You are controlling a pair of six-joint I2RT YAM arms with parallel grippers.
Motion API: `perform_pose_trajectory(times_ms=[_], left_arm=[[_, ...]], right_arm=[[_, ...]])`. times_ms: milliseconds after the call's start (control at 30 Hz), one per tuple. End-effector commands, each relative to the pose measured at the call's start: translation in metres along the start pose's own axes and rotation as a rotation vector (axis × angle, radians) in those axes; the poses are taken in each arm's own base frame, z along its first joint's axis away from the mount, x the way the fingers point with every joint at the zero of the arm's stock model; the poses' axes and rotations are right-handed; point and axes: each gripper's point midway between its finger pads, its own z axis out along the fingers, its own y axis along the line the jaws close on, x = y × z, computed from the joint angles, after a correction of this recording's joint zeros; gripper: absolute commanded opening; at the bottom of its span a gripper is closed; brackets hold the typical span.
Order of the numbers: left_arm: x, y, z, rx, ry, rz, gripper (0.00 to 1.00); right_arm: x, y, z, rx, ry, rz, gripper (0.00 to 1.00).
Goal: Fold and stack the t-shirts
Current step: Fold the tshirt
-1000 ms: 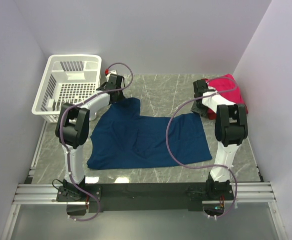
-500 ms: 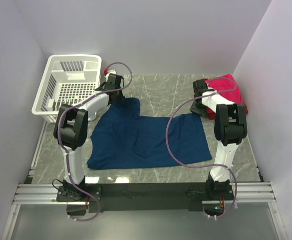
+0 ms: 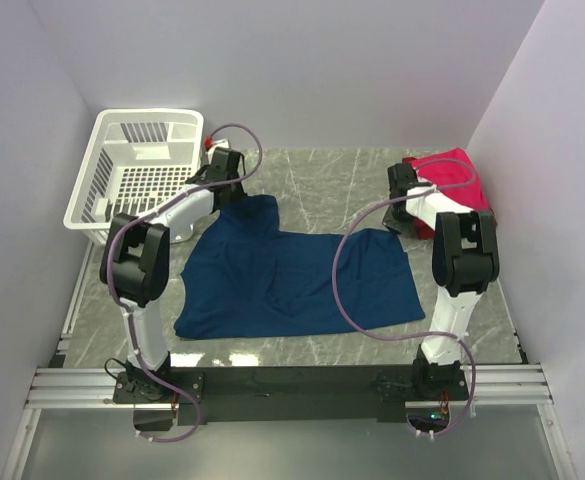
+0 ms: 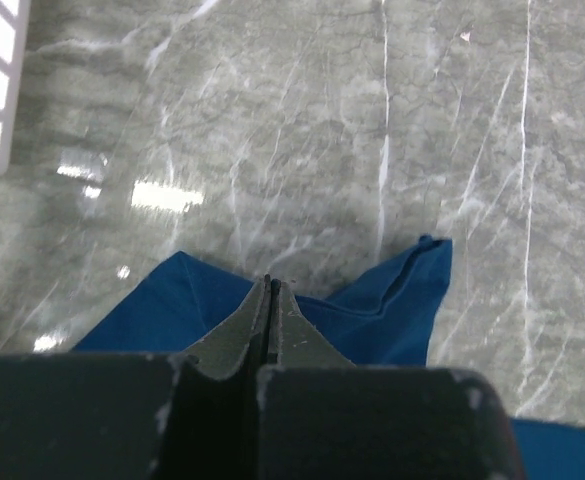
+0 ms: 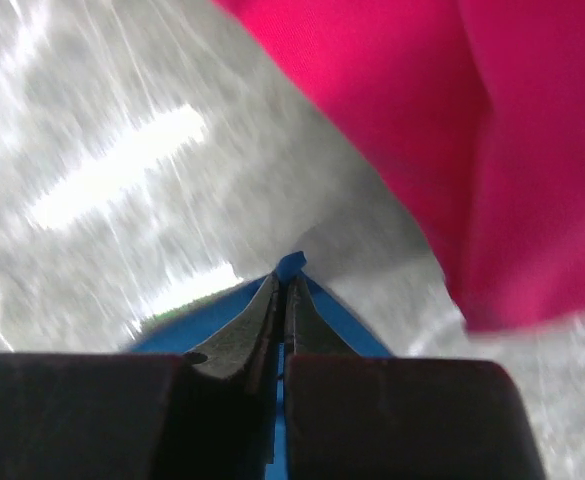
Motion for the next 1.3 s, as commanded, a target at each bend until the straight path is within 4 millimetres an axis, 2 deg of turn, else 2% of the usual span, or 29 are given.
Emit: perform_pose_trajectory(times_ms=[0, 33, 100, 133, 267, 300, 333, 367, 500, 667, 800, 900, 1133, 1267], left_arm=[[-0.033, -0.010, -0.035, 0.062, -0.083, -0.051, 0.00], [-0.029, -0.006, -0.038, 0.058, -0.078, -0.055, 0.00], [-0.028, -0.004, -0.046, 0.065, -0.091, -0.081, 0.00], [-0.024, 0.000, -0.055, 0.068, -0.093, -0.089, 0.00], [-0.006, 0.010, -0.076, 0.095, -0.090, -0.137, 0.00], [-0.008, 0.011, -0.087, 0.107, -0.104, -0.158, 0.00], [0.009, 0.019, -0.088, 0.093, -0.080, -0.158, 0.00], [0.014, 0.022, -0.092, 0.090, -0.076, -0.165, 0.00], [0.047, 0.038, -0.118, 0.081, -0.063, -0.201, 0.00], [0.066, 0.058, -0.153, 0.084, -0.086, -0.263, 0.00], [0.070, 0.076, -0.182, 0.080, -0.126, -0.303, 0.00], [0.078, 0.086, -0.193, 0.063, -0.123, -0.315, 0.00], [0.106, 0.109, -0.202, 0.009, -0.084, -0.343, 0.00], [0.110, 0.125, -0.212, -0.037, -0.108, -0.373, 0.00]], right_arm=[[-0.010, -0.006, -0.031, -0.038, -0.059, 0.001, 0.00], [-0.016, -0.006, -0.044, -0.055, -0.090, 0.003, 0.00], [-0.009, -0.015, -0.050, -0.047, -0.092, -0.015, 0.00], [-0.010, -0.016, -0.060, -0.060, -0.112, -0.014, 0.00], [0.014, -0.023, -0.068, -0.076, -0.095, -0.058, 0.00], [0.018, -0.025, -0.069, -0.076, -0.093, -0.063, 0.00], [0.018, -0.025, -0.075, -0.081, -0.105, -0.066, 0.00], [0.028, -0.027, -0.074, -0.077, -0.094, -0.084, 0.00], [0.040, -0.029, -0.091, -0.091, -0.119, -0.111, 0.00], [0.053, -0.042, -0.103, -0.071, -0.129, -0.132, 0.00], [0.059, -0.055, -0.112, -0.058, -0.147, -0.127, 0.00], [0.065, -0.063, -0.114, -0.048, -0.147, -0.124, 0.00], [0.072, -0.077, -0.121, -0.018, -0.152, -0.120, 0.00], [0.072, -0.082, -0.126, -0.009, -0.168, -0.101, 0.00]])
